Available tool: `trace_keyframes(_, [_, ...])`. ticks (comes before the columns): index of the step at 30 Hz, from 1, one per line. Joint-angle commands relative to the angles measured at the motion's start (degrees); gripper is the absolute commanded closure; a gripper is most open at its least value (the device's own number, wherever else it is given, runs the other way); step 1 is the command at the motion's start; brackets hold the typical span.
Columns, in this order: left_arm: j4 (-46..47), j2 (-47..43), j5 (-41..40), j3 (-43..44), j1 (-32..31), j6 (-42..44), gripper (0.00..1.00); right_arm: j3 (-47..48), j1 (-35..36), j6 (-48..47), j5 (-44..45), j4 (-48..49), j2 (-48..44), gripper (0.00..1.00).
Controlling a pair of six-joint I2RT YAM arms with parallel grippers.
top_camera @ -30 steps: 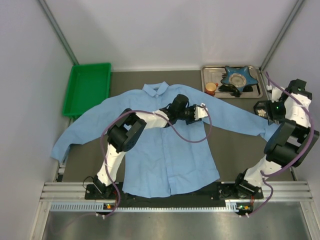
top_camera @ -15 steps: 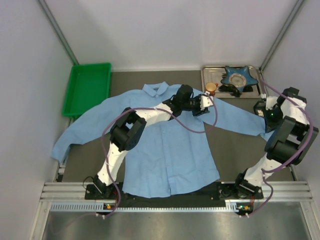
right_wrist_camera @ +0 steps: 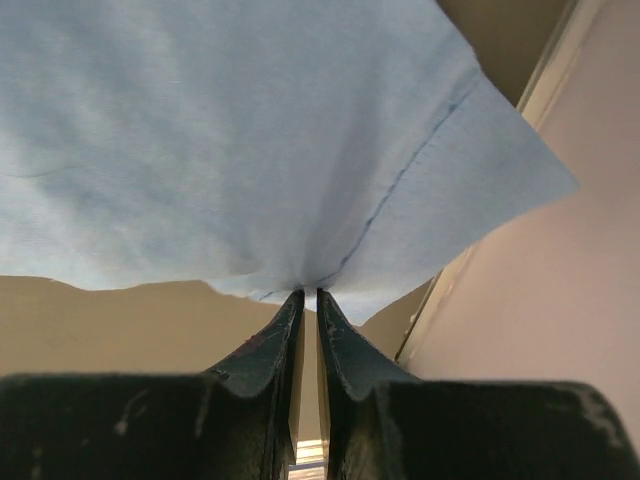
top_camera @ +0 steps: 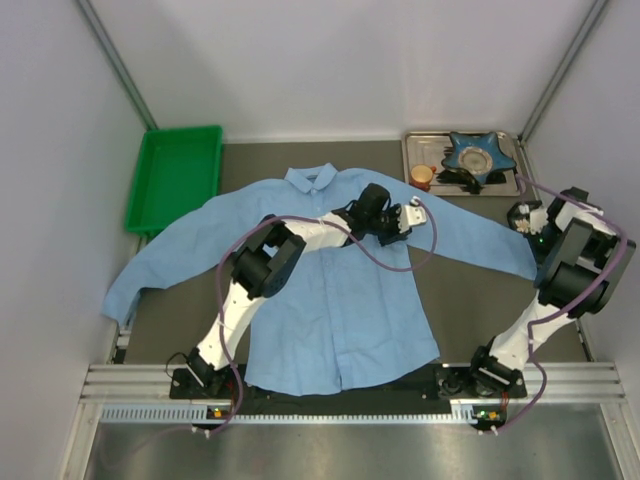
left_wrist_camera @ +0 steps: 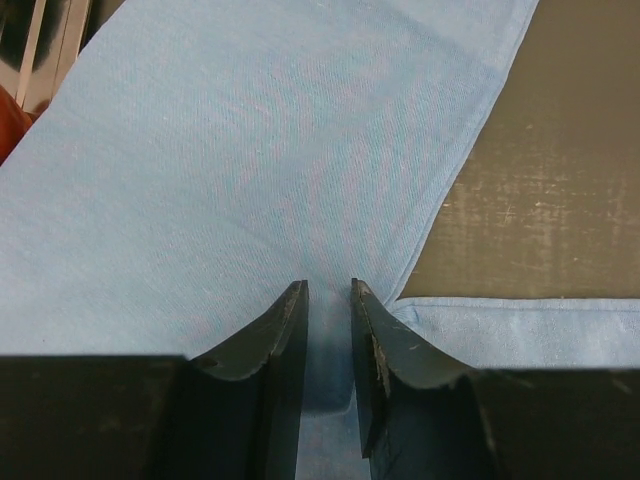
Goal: Pin the brooch onto the clothing
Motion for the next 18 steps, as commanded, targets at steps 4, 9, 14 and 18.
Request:
trace_keyframes(4, [-1.2,-1.2,-0.9,1.0,0.5,1.0,0.68,1.2,-2.4,-2.2,5.2,3.9,2.9,0.9])
trace_keyframes(9, [-1.5,-4.5,4.0,2.7,0.4,-2.7,0.52,2.6,-2.4,-2.0,1.8,1.9,0.0,0.84])
trace_keyframes(14, [-7.1,-10.6,5.7,6.1,0.5,-6.4,0.41,6.2,-2.4,-2.4,-7.2,-5.2,-8.1,0.71])
trace_keyframes(18, [-13.7,-19.5,2.2,4.6,0.7,-6.4,0.17,9.2,-2.4,-2.1,-15.7,-7.7,-16.6,0.31])
